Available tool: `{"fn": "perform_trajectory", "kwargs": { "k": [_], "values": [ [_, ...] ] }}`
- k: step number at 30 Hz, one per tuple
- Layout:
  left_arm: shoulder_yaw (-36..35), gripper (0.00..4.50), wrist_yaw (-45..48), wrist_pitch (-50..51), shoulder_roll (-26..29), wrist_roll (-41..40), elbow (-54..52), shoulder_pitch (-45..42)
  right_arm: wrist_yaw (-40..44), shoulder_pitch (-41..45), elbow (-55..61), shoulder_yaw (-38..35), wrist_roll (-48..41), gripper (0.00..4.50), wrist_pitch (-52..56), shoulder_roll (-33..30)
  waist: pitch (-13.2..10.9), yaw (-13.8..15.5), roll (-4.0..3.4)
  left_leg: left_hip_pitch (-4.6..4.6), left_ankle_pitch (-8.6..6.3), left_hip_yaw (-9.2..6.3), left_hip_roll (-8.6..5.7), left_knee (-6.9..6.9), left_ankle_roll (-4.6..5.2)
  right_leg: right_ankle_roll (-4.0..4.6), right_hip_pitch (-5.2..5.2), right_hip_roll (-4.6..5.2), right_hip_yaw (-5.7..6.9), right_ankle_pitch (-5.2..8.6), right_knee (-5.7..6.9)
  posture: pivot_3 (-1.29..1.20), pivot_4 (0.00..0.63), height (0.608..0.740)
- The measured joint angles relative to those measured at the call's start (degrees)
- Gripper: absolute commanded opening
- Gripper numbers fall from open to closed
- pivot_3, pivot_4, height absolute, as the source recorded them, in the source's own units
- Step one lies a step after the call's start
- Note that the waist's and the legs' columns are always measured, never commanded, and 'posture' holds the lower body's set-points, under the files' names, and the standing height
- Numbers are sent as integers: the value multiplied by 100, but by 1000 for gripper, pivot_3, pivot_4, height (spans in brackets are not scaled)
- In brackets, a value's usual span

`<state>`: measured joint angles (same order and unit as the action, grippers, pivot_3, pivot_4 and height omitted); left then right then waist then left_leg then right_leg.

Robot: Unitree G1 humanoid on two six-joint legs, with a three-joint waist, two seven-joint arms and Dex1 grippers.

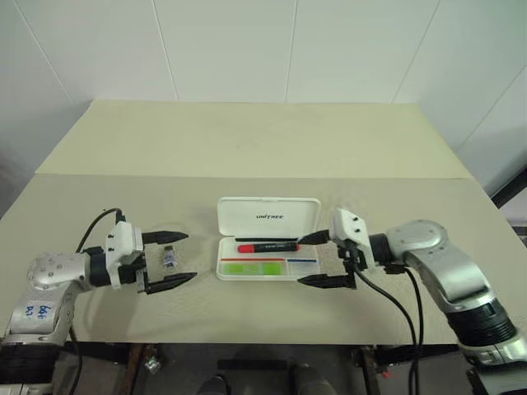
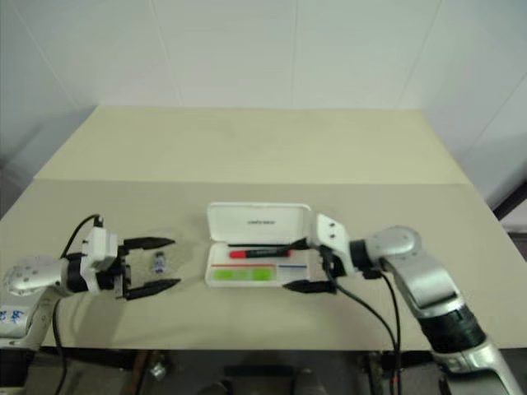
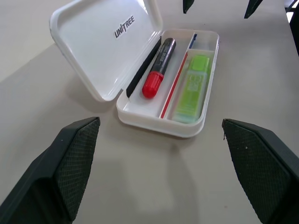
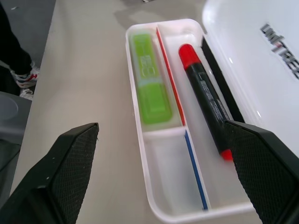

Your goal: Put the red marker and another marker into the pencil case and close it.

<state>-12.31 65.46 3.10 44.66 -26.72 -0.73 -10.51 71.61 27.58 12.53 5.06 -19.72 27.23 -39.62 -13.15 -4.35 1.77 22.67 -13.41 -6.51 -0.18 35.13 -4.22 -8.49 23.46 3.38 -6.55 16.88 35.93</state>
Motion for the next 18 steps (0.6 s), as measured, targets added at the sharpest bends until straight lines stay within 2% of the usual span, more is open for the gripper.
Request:
{"fn": "perform_trajectory", "kwargs": {
  "k": [3, 7, 11, 18],
  "values": [
    [-178, 4500, -527, 82, -257, 14, -410, 502, -91, -436, 33, -752, -387, 4480, -438, 31, 0, -10, 0, -1, 0, 6, -3, 1, 0, -3, -2, 4, -7, -1, -3, 0, 150, 740],
    [-294, 4500, -1441, 271, -658, 151, -808, 737, -182, -641, 16, -1248, -669, 4480, -577, -44, 2, 43, 5, -14, 3, 4, -1, 6, 3, -2, -14, 2, -3, -4, 0, 0, 150, 740],
    [-449, 4500, -2650, 718, -1217, 235, -1185, 773, -146, -875, -130, -1364, -917, 4480, -541, -77, 2, 112, 5, -26, 3, 6, -3, 12, 3, -5, -31, 2, -5, -6, -1, 0, 150, 740],
    [-493, 4500, -3849, 952, -1666, 737, -1478, 1257, -156, -886, -338, -1469, -932, 4480, -722, -225, 5, 127, 7, -29, 3, 10, -3, 11, 2, -4, -37, 2, -6, -6, -9, 0, 150, 740]
  ]
}}
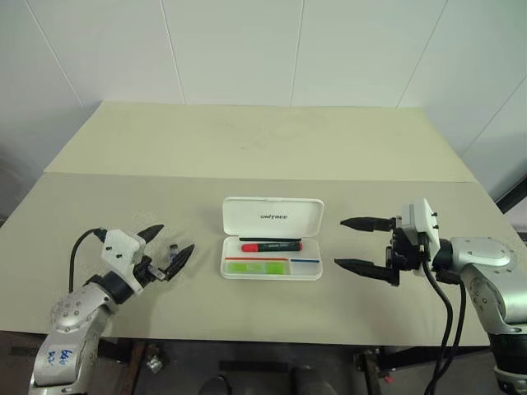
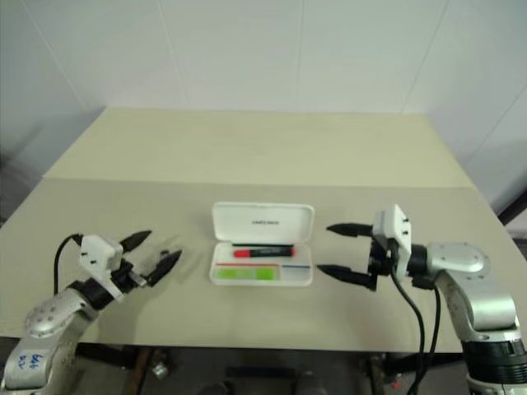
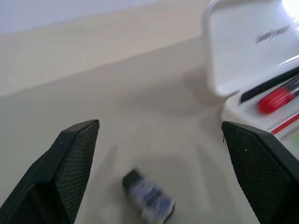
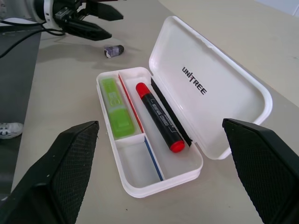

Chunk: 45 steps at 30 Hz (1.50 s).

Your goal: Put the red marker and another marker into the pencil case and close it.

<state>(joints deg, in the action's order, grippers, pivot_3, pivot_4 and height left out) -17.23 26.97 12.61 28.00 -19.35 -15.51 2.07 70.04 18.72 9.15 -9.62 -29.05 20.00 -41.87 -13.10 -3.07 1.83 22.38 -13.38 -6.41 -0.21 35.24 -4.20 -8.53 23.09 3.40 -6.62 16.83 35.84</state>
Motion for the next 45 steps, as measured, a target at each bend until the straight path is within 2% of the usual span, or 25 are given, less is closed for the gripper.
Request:
{"fn": "perform_trajectory", "kwargs": {
  "k": [6, 14, 27, 30, 40, 41, 45],
  "values": [
    [111, 4500, -772, 283, -535, 294, -343, 337, -79, 3, -15, 21, -2, 4480, -3, 0, 0, 25, 0, -3, 0, 0, -1, 0, 0, -3, -17, 1, 1, -2, -20, 0, 150, 740],
    [467, 4500, -1403, 770, -1007, 524, -493, 328, -215, -9, 108, 70, -10, 4480, -2, 4, 0, 54, 0, -6, 0, 0, -2, 0, -1, -4, -25, 0, 2, -3, -29, 0, 150, 740],
    [662, 4500, -2083, 1573, -1445, 609, -632, -86, -341, -124, 282, 87, -69, 4480, 5, 1, 1, 142, 1, -9, 0, 0, -3, 2, -1, -3, -34, 0, 2, -3, -40, 0, 150, 740],
    [649, 3925, -2190, 1673, -1482, 610, -632, -152, -372, -127, 287, 87, -69, 4500, 5, 2, 1, 141, 1, -9, 0, 0, -3, 2, -1, -3, -35, 0, 2, -4, -41, 0, 150, 740],
    [500, 595, -2362, 1903, -1497, 607, -661, -207, -421, -128, 286, 91, -66, 4500, -11, 3, 1, 146, 1, -9, 0, 0, -4, 1, -1, -1, -40, 1, 2, -3, -49, 0, 150, 740],
    [492, 398, -2361, 1935, -1496, 603, -673, -215, -425, -126, 285, 98, -66, 4500, -19, 4, 1, 146, 1, -10, 0, 0, -4, 1, -1, -1, -41, 1, 3, -3, -49, 0, 150, 740],
    [476, 398, -2340, 1995, -1462, 598, -680, -238, -431, -126, 261, 185, -63, 4500, -125, 15, 2, 145, 1, -13, 0, 0, -4, 2, -1, 5, -46, 1, 2, 0, -55, 0, 150, 740]
  ]
}}
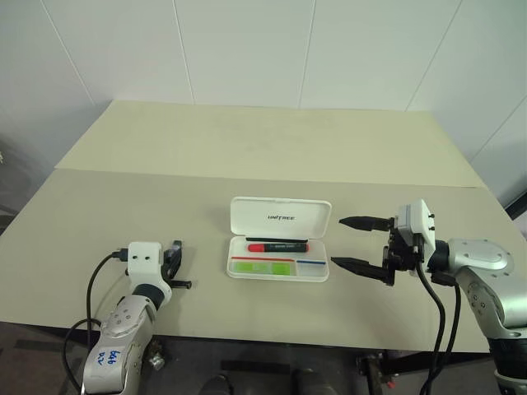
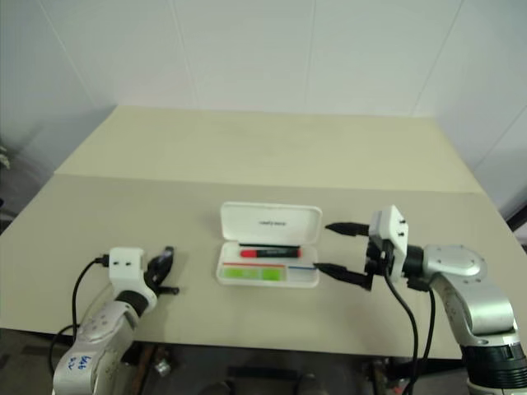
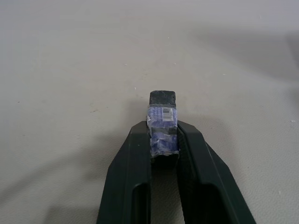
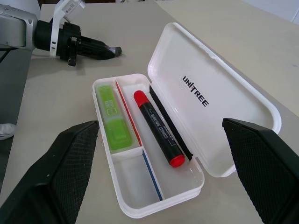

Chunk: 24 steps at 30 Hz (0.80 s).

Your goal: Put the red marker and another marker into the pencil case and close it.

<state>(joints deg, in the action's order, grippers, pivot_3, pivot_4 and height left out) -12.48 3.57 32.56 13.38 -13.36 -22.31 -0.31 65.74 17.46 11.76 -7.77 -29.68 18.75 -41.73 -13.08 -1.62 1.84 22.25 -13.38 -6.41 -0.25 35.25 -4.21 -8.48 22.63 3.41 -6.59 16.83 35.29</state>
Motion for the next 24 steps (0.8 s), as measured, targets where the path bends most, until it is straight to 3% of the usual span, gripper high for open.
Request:
{"fn": "perform_trajectory", "kwargs": {
  "k": [9, 15, 17, 24],
  "values": [
    [-16, 398, 775, -190, 120, -412, 3, -43, 138, -12, -94, 3, -71, 4500, -216, 27, 0, 1, 0, 6, -1, 0, 2, -3, 1, 4, -5, 0, 2, -2, -29, 0, 150, 740],
    [-29, 398, 2130, -907, 747, -849, 21, 68, 342, -121, -183, 2, -235, 4500, -466, 203, 0, -18, -1, 4, -2, 2, 4, -12, 0, 7, -5, 0, 2, 0, -34, 0, 150, 740],
    [-40, 398, 2685, -1264, 1050, -901, 107, 176, 367, -155, -250, 1, -272, 4500, -479, 204, 0, -11, 0, 5, -2, 2, 4, -12, 1, 73, -4, 0, 2, 35, -36, 0, 150, 740],
    [-17, 398, 4375, -2256, 1909, -1030, 788, -140, 501, -249, -614, -85, -389, 4500, -517, 203, 0, 4, 0, 5, -1, 2, 4, -11, 2, 77, -7, 3, 4, 35, -36, 0, 150, 740]
  ]
}}
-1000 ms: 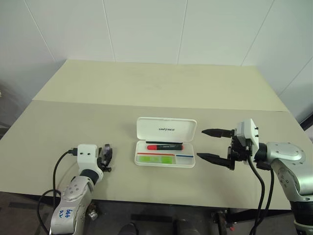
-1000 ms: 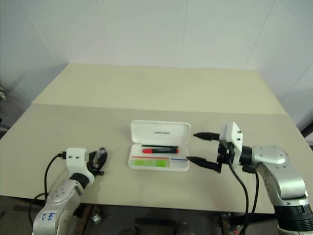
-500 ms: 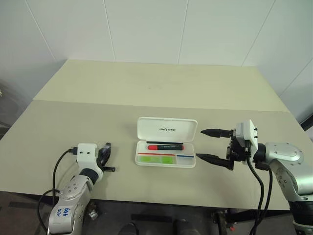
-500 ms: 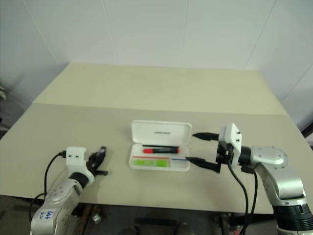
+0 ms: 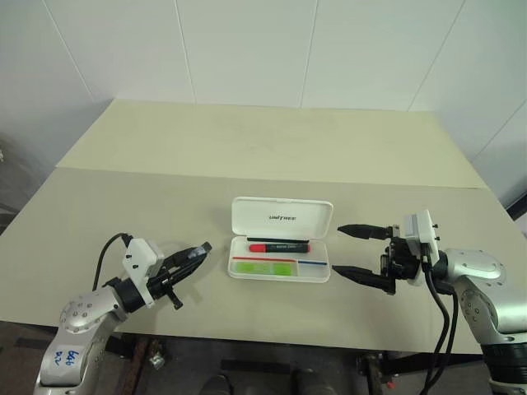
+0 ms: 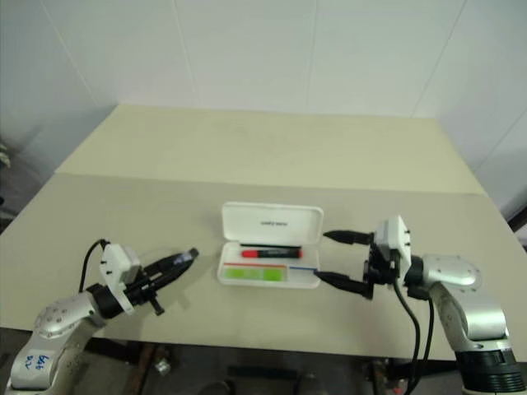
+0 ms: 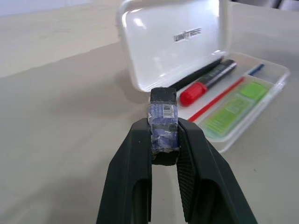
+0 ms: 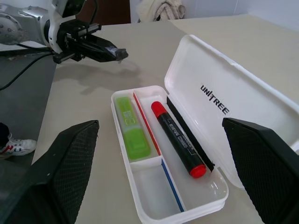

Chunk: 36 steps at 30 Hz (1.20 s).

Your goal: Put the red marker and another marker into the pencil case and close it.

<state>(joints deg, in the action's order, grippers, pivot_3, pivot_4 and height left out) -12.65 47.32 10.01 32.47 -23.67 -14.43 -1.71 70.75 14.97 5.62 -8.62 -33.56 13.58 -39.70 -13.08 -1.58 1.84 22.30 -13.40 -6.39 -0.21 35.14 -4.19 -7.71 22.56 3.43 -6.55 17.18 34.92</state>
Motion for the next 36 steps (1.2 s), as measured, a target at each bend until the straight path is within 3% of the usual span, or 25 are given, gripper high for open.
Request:
{"fn": "perform_trajectory", "kwargs": {
  "k": [4, 7, 9, 15, 23, 36],
  "values": [
    [248, 398, 562, -297, 274, 30, 258, -606, 101, -128, -380, -140, 111, 4500, -248, -137, 0, 0, 0, 1, 0, 2, 0, 0, 1, -2, -1, 3, 1, -1, -3, 0, 150, 740],
    [703, 398, 878, -338, 285, 121, 485, -1167, 147, -297, -611, -251, 257, 4500, -488, -259, 0, -3, -1, 1, -1, 2, 0, -3, 2, -30, 0, 2, 3, -15, 1, 0, 150, 740],
    [982, 398, 1038, -317, 278, 159, 626, -1493, 145, -378, -694, -362, 301, 4500, -612, -297, 0, -11, -1, -1, -1, 2, 0, -3, 2, -93, 0, 2, 3, -49, 3, 0, 150, 740],
    [1618, 398, 1344, -170, 120, 241, 945, -2246, 52, -754, -671, -590, 337, 4500, -738, -360, 0, -36, -1, -2, -1, 2, 2, -2, 2, -95, 0, -2, 2, -50, 6, 0, 150, 740],
    [2417, 398, 1473, -45, -634, 624, 1752, -3141, -366, -1446, -55, -848, 329, 4500, -716, -361, 0, 1, -2, 3, 0, 0, -2, 3, 3, -101, 0, -1, 2, -51, 5, 0, 150, 740],
    [3075, 398, 1524, -9, -1381, 1188, 2652, -3749, -865, -2235, 747, -1267, 192, 4500, -491, -360, 0, 3, -2, 2, 0, 1, -3, 5, 4, -103, -2, -2, 1, -51, 5, 0, 150, 740]
  ]
}}
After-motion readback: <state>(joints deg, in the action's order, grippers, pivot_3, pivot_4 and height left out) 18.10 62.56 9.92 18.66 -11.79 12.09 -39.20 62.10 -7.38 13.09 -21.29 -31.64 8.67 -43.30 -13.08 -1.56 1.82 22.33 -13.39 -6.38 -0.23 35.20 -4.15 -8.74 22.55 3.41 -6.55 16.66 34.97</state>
